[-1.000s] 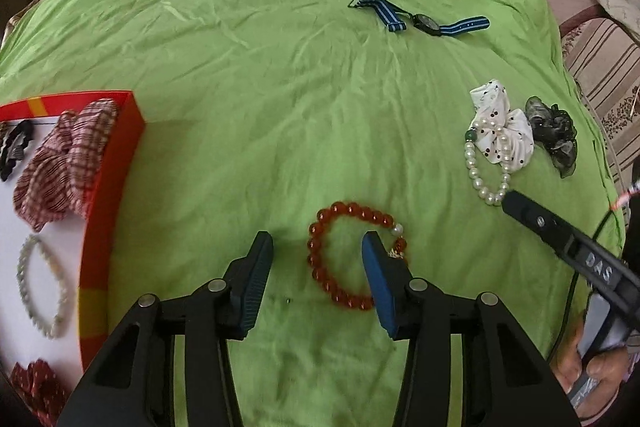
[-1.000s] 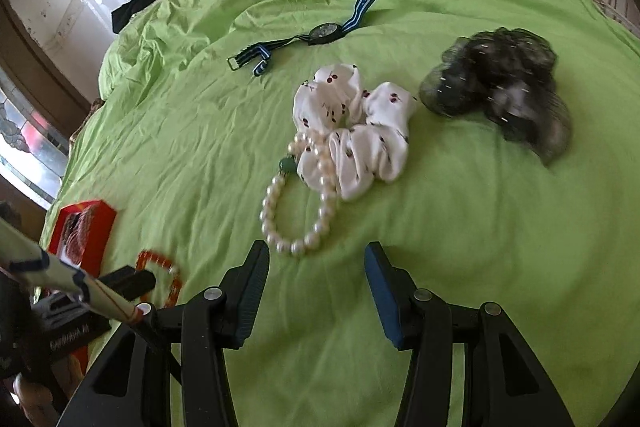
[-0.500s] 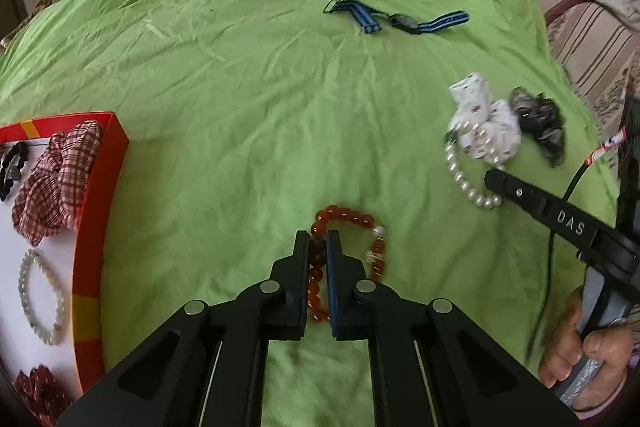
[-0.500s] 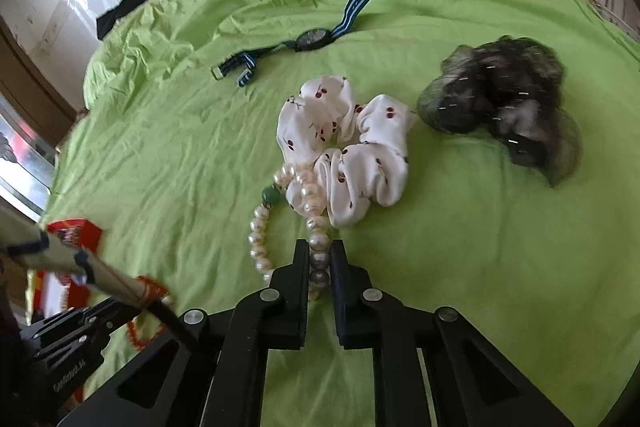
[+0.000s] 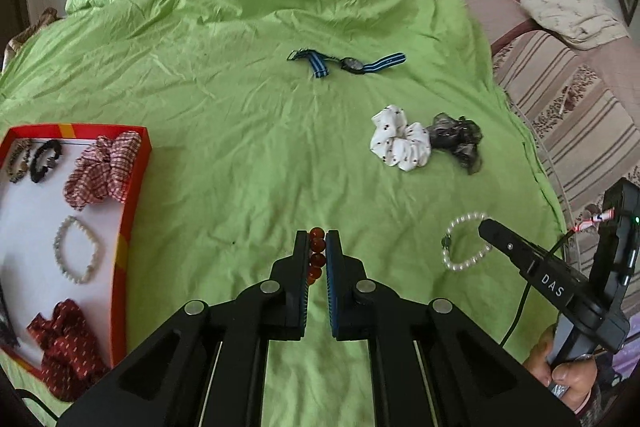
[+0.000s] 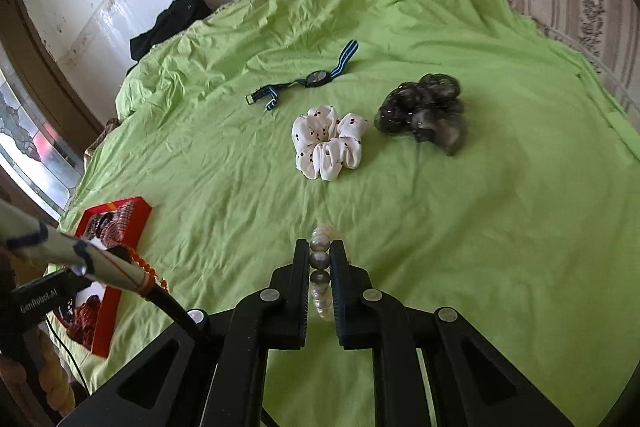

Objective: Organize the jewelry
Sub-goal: 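Grasp the red bead bracelet with the left tool while the right tool grasps the pearl bracelet, then carry the red bead bracelet over the tray while the right tool carries the pearl bracelet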

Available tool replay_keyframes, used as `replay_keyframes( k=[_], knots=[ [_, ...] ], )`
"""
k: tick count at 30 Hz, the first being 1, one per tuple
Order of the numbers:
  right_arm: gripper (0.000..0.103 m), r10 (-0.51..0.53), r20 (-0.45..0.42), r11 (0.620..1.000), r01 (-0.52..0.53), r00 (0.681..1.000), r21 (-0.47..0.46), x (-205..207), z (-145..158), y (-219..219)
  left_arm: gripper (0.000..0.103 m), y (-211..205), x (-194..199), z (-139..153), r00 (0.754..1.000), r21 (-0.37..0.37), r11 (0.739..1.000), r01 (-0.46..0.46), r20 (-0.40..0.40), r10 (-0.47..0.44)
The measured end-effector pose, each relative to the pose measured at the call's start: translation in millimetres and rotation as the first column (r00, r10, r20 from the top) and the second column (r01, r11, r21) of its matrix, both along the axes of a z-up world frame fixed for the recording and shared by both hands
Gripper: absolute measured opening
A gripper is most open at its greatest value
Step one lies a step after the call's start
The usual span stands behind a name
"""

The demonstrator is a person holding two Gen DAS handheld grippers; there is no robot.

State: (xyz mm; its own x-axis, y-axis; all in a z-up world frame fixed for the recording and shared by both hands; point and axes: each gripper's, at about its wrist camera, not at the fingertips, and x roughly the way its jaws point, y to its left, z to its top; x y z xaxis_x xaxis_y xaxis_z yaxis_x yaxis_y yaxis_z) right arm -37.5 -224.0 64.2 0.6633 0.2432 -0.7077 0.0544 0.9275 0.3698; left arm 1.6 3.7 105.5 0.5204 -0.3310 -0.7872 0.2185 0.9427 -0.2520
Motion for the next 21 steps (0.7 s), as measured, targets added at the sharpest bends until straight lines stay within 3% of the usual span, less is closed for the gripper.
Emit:
replay_keyframes(
  k=[13,21],
  knots=[
    [0.011,-0.004,0.045,0.999,0.006,0.999,-0.045,-65.4,24.7,8.1,0.007,5.2,-71.3,39.1,0.991,0.087,0.996,0.016,0.133,-0.028],
    [0.011,-0.057,0.064,0.996,0.061,0.996,-0.062,-109.1,38.7,-5.8,0.007,4.0,-99.0,42.9,0.988,0.044,0.998,0.044,0.149,-0.05]
  ],
)
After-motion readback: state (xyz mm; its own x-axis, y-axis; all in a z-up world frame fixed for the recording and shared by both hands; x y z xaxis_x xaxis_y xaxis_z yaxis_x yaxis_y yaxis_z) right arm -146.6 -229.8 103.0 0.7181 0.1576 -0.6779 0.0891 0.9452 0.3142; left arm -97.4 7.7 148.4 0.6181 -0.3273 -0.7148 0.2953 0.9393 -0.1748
